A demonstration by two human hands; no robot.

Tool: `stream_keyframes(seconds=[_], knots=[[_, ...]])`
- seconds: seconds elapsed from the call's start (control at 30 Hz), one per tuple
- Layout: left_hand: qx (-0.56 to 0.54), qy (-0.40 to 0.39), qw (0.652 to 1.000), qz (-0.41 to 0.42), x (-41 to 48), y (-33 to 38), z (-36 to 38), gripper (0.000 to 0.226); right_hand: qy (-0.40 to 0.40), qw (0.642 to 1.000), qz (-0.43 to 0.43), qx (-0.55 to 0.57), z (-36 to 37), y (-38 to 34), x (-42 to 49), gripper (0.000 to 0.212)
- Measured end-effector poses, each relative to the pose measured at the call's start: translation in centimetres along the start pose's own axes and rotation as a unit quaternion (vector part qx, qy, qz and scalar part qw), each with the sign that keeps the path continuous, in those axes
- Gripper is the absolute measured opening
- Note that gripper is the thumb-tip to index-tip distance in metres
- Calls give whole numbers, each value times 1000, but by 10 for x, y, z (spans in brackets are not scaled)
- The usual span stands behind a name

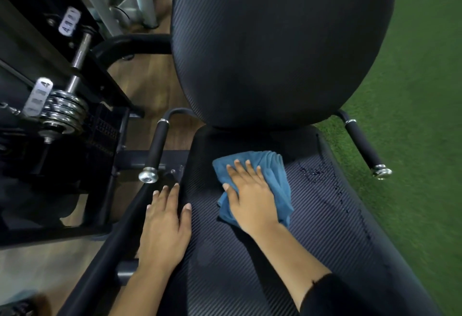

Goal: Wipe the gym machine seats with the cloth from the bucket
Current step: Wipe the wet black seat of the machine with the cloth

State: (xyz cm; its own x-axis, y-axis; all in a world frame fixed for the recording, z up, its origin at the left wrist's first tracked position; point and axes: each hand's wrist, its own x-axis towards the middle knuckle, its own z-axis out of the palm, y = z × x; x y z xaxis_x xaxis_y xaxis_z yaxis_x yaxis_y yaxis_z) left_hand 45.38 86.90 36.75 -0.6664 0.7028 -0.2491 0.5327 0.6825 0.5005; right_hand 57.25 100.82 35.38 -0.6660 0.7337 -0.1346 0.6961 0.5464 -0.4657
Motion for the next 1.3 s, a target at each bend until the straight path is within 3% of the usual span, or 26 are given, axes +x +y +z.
stream_keyframes(seconds=[0.13,0.37,0.47,0.57,0.67,0.8,0.97,1.13,1.3], knots=[[-11,1,1000,10,-1,7,3,53,-26,994,-102,9,-7,0,-41,49],[-3,2,1000,5,-6,1,-4,55,12,1000,19,5,-10,18,-9,62],[-9,-3,1000,-3,-6,1,-1,53,-21,999,-37,13,-1,-8,-4,68],[-22,-3,999,-27,-8,0,0,51,-52,994,-98,8,4,-19,-29,60],[-35,0,998,-57,-12,-2,-2,50,-53,995,-86,-11,2,-18,-48,53],[-45,9,997,-64,-11,1,-5,50,-54,992,-90,75,-20,-14,-54,62],[-61,59,996,-33,-11,51,-16,54,26,998,-36,39,-57,28,-75,53],[64,28,994,80,-22,125,14,66,17,999,44,-15,-60,76,-99,62],[227,-83,968,64,-23,125,59,72,11,998,50,-32,-46,85,-103,60]])
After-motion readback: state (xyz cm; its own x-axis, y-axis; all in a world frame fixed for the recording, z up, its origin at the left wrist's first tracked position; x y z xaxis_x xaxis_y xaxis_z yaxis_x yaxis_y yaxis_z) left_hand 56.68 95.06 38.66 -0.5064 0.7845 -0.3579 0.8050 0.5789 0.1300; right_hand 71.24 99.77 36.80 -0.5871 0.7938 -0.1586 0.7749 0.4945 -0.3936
